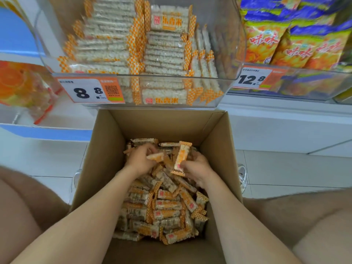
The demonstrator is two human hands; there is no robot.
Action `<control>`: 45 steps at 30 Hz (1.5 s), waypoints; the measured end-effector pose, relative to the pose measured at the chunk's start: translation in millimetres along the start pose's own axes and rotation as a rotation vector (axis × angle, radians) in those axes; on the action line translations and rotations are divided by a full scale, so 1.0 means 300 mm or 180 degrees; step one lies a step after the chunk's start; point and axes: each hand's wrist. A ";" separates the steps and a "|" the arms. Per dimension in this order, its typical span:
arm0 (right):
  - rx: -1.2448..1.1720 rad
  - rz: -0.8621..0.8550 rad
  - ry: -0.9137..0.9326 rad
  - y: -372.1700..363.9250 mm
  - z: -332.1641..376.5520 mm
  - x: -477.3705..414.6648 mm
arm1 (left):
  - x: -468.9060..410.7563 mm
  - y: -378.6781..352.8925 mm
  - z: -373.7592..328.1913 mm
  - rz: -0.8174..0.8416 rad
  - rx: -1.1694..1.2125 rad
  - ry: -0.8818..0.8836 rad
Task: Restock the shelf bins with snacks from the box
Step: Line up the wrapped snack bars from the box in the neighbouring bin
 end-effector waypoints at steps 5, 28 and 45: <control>-0.0017 0.0463 0.0431 -0.009 0.048 0.086 | 0.069 0.117 -0.088 0.0774 0.0899 0.0058; -0.0354 0.0561 0.1290 -0.062 0.232 0.518 | 0.450 0.528 -0.426 0.0227 0.0102 -0.1100; 0.3065 -0.0429 0.3763 -0.011 0.641 0.716 | 0.459 0.813 -0.645 -0.0430 0.0164 -0.2366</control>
Point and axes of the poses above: each hand's wrist, its own x-axis away from the middle knuckle, its own y-axis out of the back of the hand, z = x × y, and after that the axes turned 1 degree about z, right-handed
